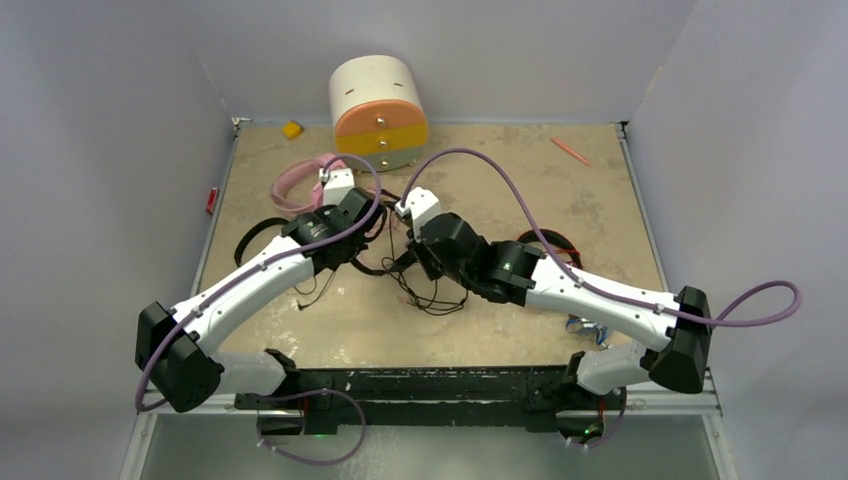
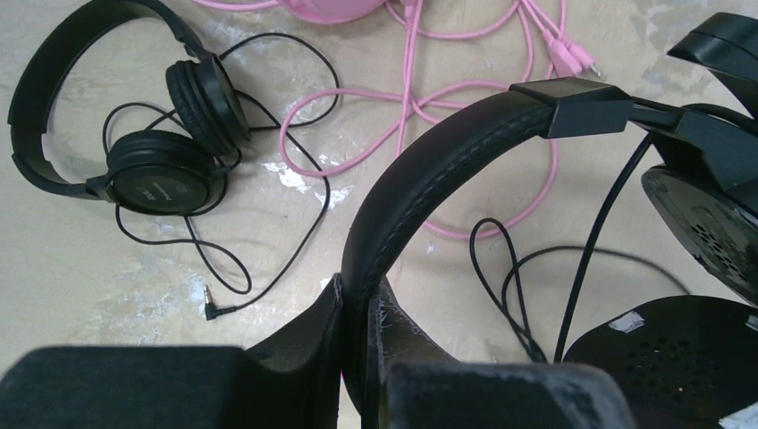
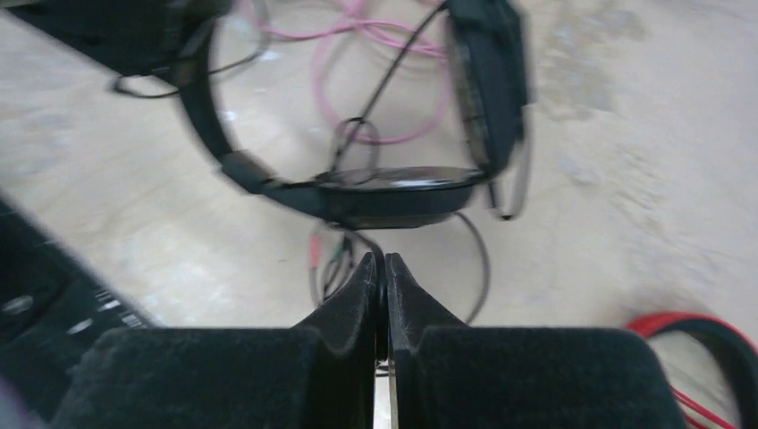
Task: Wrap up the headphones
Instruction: Wrap the headphones cable around the headphones.
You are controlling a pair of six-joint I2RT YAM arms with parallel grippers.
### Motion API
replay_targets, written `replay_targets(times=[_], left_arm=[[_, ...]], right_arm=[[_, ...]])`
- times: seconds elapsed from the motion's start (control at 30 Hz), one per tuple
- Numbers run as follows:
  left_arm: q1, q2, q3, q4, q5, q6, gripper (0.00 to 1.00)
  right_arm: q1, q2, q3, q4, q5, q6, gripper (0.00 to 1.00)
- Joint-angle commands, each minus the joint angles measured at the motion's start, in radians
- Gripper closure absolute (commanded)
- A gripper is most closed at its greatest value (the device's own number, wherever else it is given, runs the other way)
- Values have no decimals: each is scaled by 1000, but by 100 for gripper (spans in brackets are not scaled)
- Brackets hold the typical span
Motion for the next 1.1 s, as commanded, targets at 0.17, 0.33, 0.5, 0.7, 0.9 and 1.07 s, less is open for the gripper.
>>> replay_targets(times=[0.17,0.33,0.5,0.7,0.9,1.07], left_arm=[[5,-37,-18,-12,220,202,100],[5,-58,-10,-37,318,251,100],[7,-62,16,-73,355,246,100],[17,-141,27,-64,245,141,100],[104,-203,79,-26,317,91,100],[208,-210,206,-6,435,82,100]], right_arm=[[5,-68,-120,300,373,-196,81],[-2,-107,-190,458,387,-261,81],[-13,-103,-183,429,373,-259,81],[-21,-198,-249,315,254,-80,78],[-25,-337,-406,296,191,73,63],[-32,-380,-498,252,275,262,58]])
